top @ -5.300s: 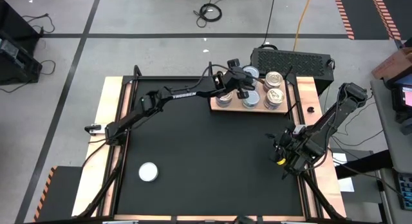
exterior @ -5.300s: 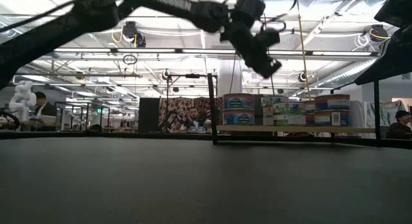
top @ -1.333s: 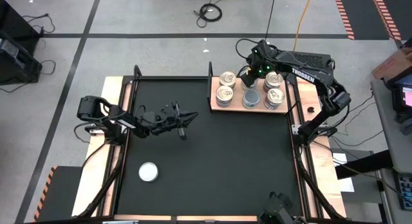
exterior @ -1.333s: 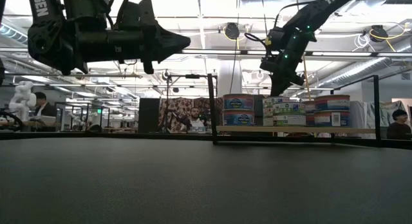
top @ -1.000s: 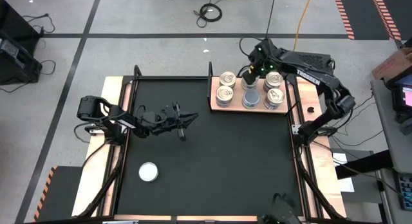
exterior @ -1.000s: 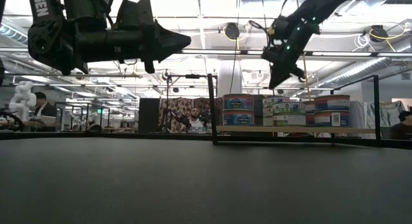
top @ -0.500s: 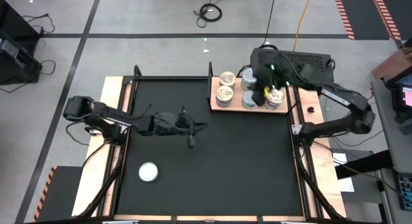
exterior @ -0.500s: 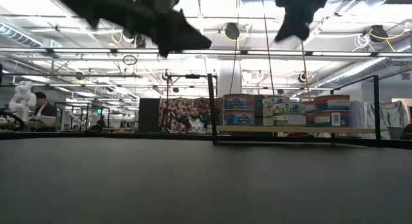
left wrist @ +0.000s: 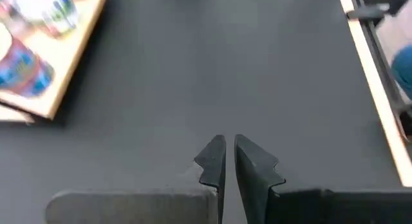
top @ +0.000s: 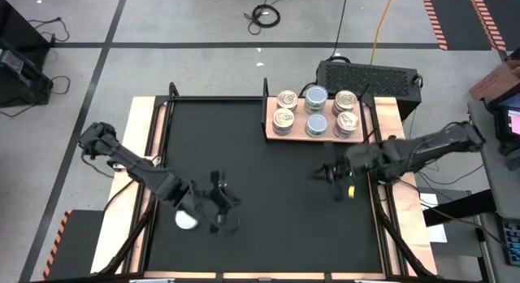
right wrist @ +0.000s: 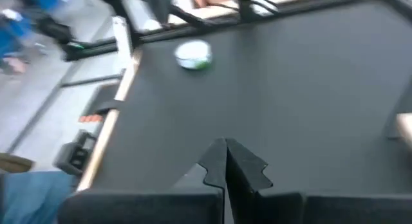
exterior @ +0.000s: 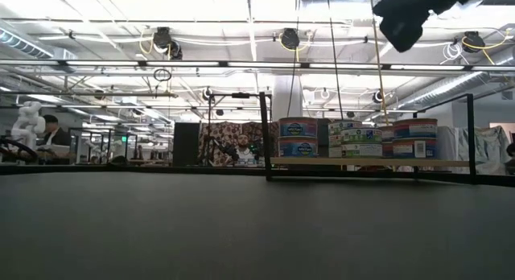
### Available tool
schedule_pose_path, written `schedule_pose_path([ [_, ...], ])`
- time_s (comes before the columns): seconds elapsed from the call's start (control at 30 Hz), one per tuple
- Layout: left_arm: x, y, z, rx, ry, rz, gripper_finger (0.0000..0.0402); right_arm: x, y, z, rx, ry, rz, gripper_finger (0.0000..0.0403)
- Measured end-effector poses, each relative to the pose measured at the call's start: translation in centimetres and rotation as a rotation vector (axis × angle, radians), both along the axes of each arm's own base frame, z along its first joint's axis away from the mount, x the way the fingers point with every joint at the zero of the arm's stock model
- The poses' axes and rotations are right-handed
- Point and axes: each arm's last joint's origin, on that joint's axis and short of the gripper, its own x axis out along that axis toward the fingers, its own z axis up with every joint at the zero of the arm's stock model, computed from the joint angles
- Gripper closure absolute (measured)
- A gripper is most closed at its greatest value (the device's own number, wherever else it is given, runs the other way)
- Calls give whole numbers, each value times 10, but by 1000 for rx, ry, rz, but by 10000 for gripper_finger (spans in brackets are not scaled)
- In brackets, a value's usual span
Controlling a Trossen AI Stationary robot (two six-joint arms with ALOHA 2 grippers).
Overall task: Stack canned seafood by type on shelf
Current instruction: Stack the green tuna can on top of the bottom green tuna cans on the shelf
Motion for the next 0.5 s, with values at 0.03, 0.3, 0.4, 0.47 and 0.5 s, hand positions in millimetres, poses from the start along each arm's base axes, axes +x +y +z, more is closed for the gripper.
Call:
schedule_pose_path([
  [0.03, -4, -4, -2, -15, 22, 4, 364, 2, 7, -7, 7, -25, 21, 403],
  [0.3, -12, -52, -39, -15, 180, -70, 373, 24, 54, -40, -47, -96, 125, 403],
  [0.4, -6, -70, -46, 5, 240, -77, 388, 29, 65, -47, -75, -97, 158, 403],
  [0.47, 0, -78, -48, 9, 309, -61, 396, 30, 69, -51, -92, -91, 171, 403],
  [0.5, 4, -82, -47, 0, 342, -48, 397, 31, 71, -53, -95, -87, 176, 403],
])
